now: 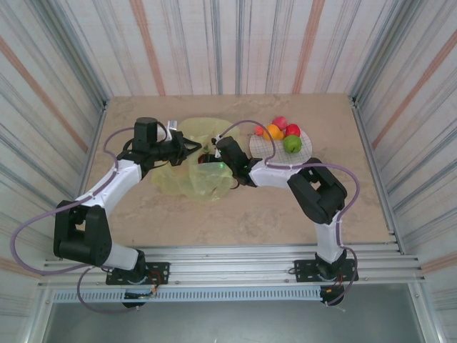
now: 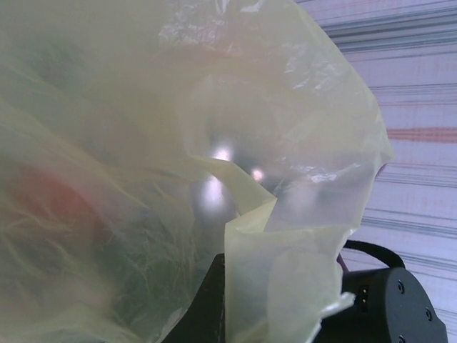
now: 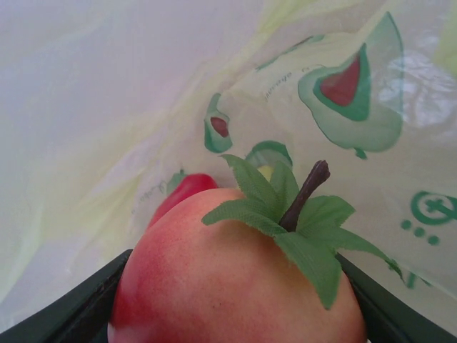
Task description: Place the fruits into the plastic bag
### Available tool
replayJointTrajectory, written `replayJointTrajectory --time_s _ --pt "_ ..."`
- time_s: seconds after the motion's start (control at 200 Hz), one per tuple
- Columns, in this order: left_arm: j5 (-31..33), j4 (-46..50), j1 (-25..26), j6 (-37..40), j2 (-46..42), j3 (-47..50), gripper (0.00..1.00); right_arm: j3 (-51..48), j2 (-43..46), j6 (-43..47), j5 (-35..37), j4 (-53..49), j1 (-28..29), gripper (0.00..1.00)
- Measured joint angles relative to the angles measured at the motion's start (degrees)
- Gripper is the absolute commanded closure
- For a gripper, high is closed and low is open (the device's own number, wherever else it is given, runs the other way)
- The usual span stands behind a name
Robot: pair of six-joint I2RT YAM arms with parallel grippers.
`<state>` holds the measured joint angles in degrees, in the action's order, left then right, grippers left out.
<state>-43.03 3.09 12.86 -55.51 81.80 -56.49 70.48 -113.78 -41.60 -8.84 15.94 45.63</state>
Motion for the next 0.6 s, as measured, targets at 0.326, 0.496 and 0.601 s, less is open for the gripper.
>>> replayJointTrajectory --time_s 0.326,0.496,0.601 --pt "-0.5 0.0 0.0 0.0 0.0 0.0 1.00 5.4 -3.3 -3.2 1.9 -0.2 1.6 0.26" --pt "-0.5 0.0 0.0 0.0 0.0 0.0 1.00 5.5 -3.3 -3.4 1.9 -1.1 0.8 0.19" --pt "-0.5 0.0 0.0 0.0 -0.1 0.0 1.00 5.5 -3.2 -3.2 2.0 -1.2 0.3 0.15"
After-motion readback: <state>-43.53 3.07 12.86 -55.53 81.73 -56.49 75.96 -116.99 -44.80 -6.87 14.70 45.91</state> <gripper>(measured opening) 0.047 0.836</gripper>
